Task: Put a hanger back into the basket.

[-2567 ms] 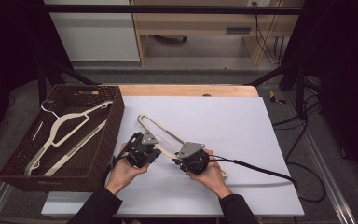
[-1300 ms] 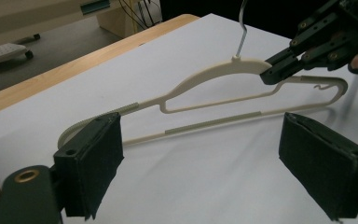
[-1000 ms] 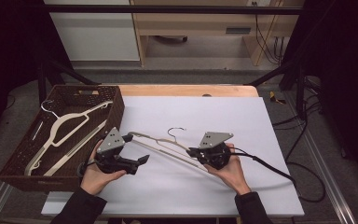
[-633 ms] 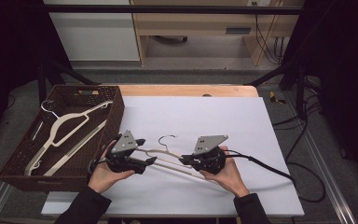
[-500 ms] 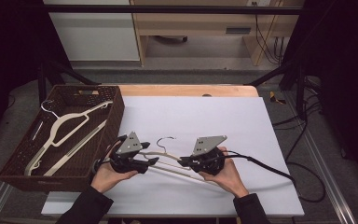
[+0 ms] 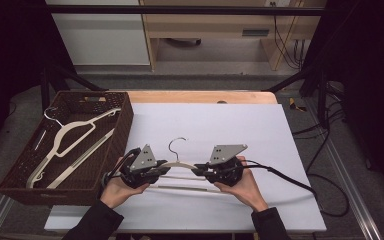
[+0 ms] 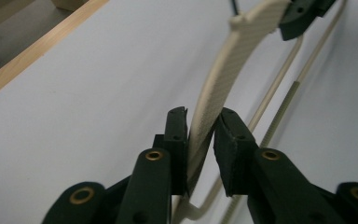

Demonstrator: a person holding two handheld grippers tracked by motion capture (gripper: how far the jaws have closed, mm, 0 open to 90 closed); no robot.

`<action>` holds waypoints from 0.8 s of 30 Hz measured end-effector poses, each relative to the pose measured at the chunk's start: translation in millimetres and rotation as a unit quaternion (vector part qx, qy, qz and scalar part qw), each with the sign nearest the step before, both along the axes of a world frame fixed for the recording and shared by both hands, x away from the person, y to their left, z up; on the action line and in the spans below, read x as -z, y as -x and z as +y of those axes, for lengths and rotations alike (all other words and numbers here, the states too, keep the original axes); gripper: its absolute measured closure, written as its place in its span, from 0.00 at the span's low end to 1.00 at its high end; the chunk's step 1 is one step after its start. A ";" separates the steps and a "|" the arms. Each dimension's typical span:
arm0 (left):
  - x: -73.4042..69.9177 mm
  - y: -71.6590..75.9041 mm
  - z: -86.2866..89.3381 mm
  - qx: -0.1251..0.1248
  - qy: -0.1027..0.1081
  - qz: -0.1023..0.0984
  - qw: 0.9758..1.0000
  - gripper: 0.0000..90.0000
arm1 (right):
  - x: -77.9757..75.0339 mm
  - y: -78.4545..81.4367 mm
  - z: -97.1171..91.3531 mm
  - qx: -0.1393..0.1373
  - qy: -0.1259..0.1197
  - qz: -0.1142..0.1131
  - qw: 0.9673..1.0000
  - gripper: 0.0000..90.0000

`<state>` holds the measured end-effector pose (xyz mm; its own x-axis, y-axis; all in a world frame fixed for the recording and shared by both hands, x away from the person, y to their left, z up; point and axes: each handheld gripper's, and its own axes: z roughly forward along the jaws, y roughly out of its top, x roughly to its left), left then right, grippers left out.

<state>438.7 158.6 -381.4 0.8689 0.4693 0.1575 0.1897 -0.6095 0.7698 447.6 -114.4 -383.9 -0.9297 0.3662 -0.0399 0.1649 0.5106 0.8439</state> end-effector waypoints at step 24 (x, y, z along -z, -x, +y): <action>-39.7 22.7 4.2 -0.028 0.067 0.017 0.997 0.96 | -16.1 2.4 -48.2 0.135 -0.063 -0.047 0.988 0.33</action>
<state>416.0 162.8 -341.7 0.8446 0.5320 0.0603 0.2481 -0.4886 0.8365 445.2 -162.6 -367.8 -0.7924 0.6072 -0.0592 0.1986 0.3484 0.9161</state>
